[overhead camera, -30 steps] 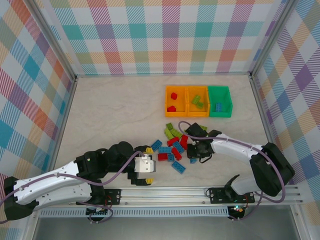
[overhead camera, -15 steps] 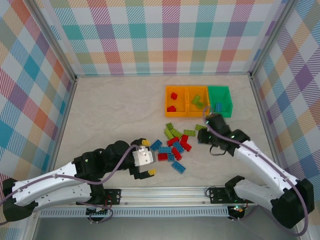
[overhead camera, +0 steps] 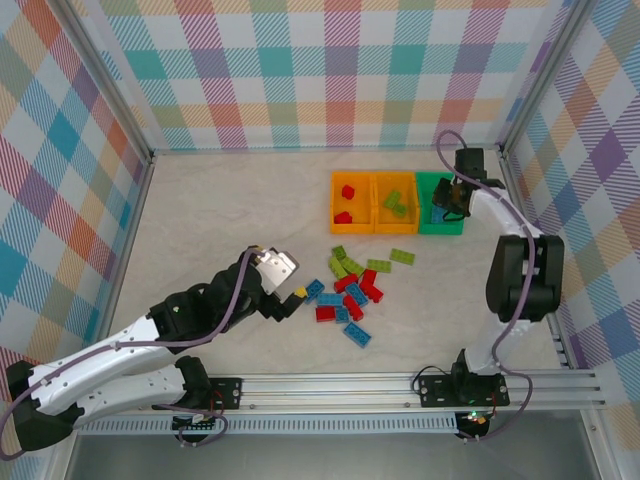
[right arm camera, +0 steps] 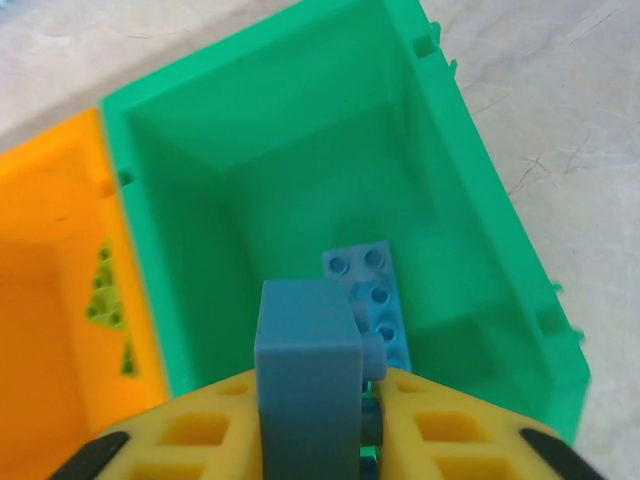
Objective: Sort the legos into containers by color
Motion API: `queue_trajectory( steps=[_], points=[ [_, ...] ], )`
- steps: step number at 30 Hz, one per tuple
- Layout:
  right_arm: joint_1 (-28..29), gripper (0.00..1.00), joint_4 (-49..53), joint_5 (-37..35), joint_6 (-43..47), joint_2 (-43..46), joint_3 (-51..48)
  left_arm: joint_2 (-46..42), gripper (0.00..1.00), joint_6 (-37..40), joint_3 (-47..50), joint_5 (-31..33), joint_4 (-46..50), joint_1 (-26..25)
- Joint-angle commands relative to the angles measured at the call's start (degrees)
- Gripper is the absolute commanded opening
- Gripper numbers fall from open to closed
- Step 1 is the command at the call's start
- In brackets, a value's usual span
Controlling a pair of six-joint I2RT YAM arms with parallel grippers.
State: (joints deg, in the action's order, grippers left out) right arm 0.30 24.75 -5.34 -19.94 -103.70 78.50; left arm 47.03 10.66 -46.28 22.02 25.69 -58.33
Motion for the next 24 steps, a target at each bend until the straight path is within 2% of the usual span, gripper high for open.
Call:
queue_trajectory(
  steps=[1,3,6,9,12,15,17,20,24],
  points=[
    [-0.1,0.41,2.6,1.9,1.7,-0.9,5.4,1.5,1.00,-4.3,-3.0,2.6,2.4,1.3],
    [-0.1,0.50,3.8,2.2,1.5,0.4,5.8,2.7,1.00,-3.6,-3.5,2.5,3.5,1.5],
    [-0.1,0.56,4.3,3.9,0.5,5.8,3.3,3.7,1.00,-3.3,-3.6,3.5,4.4,2.0],
    [0.0,0.59,4.3,11.6,-2.2,14.5,-2.8,4.1,1.00,-4.4,-4.3,3.1,5.2,3.2],
    [1.8,0.63,0.3,19.9,-7.4,26.0,-13.9,6.1,1.00,-8.6,-5.8,-0.7,6.8,6.0],
    [8.3,0.66,0.9,23.1,-10.3,35.5,-21.5,12.3,1.00,-18.4,-12.7,-2.0,14.8,6.6],
    [15.1,0.70,3.9,23.0,-10.4,40.4,-24.2,16.6,1.00,-26.8,-16.6,-2.9,17.9,6.5],
    [24.5,0.72,6.2,22.7,-12.3,46.1,-28.4,20.3,1.00,-38.1,-16.2,-6.0,13.8,6.6],
    [34.4,0.77,10.8,21.6,-15.5,49.7,-32.4,25.0,0.96,-48.3,-13.3,-4.0,8.2,6.6]
  ],
)
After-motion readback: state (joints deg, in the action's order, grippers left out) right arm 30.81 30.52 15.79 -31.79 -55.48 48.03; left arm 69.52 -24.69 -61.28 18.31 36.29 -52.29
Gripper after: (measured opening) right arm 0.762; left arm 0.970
